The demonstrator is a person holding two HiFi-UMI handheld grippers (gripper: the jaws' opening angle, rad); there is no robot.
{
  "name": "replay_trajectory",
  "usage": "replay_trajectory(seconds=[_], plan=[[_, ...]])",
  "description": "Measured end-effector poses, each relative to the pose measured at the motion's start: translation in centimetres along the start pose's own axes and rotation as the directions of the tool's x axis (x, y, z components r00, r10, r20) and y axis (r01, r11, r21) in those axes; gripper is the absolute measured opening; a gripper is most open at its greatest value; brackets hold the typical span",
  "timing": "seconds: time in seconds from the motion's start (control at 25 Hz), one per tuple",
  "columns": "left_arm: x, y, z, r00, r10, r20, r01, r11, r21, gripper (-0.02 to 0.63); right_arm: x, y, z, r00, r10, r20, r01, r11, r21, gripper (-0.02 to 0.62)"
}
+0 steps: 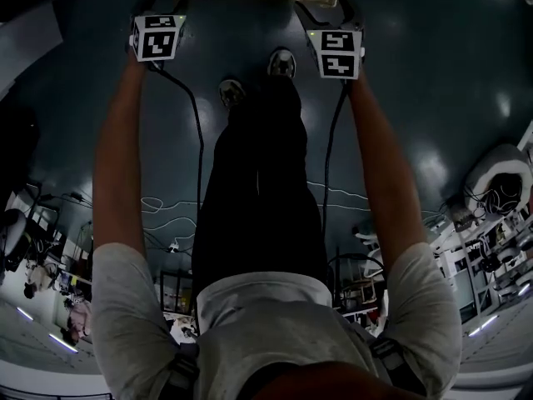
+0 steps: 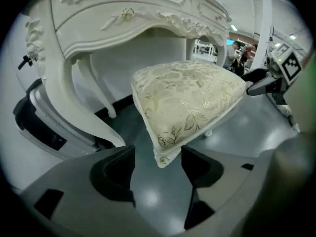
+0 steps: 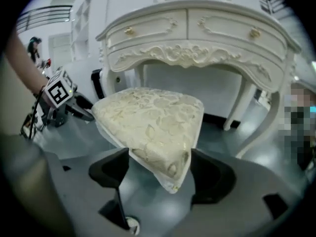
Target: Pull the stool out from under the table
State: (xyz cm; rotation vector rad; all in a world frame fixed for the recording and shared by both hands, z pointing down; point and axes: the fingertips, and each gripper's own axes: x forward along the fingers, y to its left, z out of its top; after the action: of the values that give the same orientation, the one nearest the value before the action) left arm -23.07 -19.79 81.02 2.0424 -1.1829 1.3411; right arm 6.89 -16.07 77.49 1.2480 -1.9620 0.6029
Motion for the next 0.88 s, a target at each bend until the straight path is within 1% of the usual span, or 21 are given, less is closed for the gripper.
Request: replay_trajectory(seconds=[0.08,0.12,0.2,0.32,0.36,0.44,0.56,0.6,0.68,0.76,0.8,0.88], plan=[[0.4,-0.6,0.5,0.998,-0.063,0.007,0.063,0.998,0.027,0.281,0.7,-1.0,-0.7,0.997,0.061,-0.041,-0.055,0.99,0.127,0.382],[0.5,-1.2,0.8,0.995,-0.098,0.014,0.097,0.994,0.044,0.281,1.0,-1.1,-0.9,0.993,0.103,-0.055,-0.093,0.982,0.164,0.382],[0.8,-2.2,1.5,0.989,-0.147,0.019,0.146,0.988,0.054,0.287,1.3,-1.1,-0.6,0.985,0.159,-0.064,-0.145,0.973,0.179,0.385],[1.0,-2.3,1.9,0.984,-0.18,-0.006,0.18,0.983,-0.028,0.298,1.5,-1.1,0.0,0.982,0.174,-0.068,-0.16,0.972,0.171,0.384],[0.9,-2.3,1.8,0.982,-0.186,-0.012,0.185,0.982,-0.045,0.298,1.5,-1.0,0.0,0.982,0.171,-0.076,-0.156,0.973,0.171,0.385],[0.8,-2.5,1.5,0.982,-0.186,-0.02,0.185,0.981,-0.05,0.298,1.3,-0.9,-0.2,0.985,0.152,-0.087,-0.135,0.975,0.176,0.385],[1.0,-2.6,1.5,0.984,-0.175,-0.025,0.175,0.984,-0.013,0.299,1.4,-1.3,-0.5,0.99,0.116,-0.085,-0.098,0.975,0.2,0.388],[1.1,-2.5,1.6,0.985,-0.168,-0.025,0.168,0.986,0.005,0.299,1.5,-1.5,-0.7,0.989,0.118,-0.087,-0.096,0.969,0.228,0.412],[1.2,-2.5,1.6,0.987,-0.157,-0.025,0.158,0.987,0.027,0.301,1.5,-1.7,-1.2,0.986,0.147,-0.084,-0.115,0.946,0.303,0.458],[1.1,-2.4,1.6,0.987,-0.156,-0.025,0.156,0.988,0.013,0.301,1.7,-1.6,-1.3,0.98,0.186,-0.07,-0.149,0.922,0.357,0.456],[1.0,-2.4,1.7,0.987,-0.16,-0.02,0.16,0.987,-0.002,0.301,1.8,-1.4,-1.2,0.977,0.201,-0.065,-0.164,0.917,0.364,0.456],[0.9,-2.3,1.9,0.985,-0.173,-0.01,0.173,0.984,-0.03,0.301,2.0,-1.2,-0.8,0.974,0.22,-0.064,-0.184,0.917,0.353,0.454]])
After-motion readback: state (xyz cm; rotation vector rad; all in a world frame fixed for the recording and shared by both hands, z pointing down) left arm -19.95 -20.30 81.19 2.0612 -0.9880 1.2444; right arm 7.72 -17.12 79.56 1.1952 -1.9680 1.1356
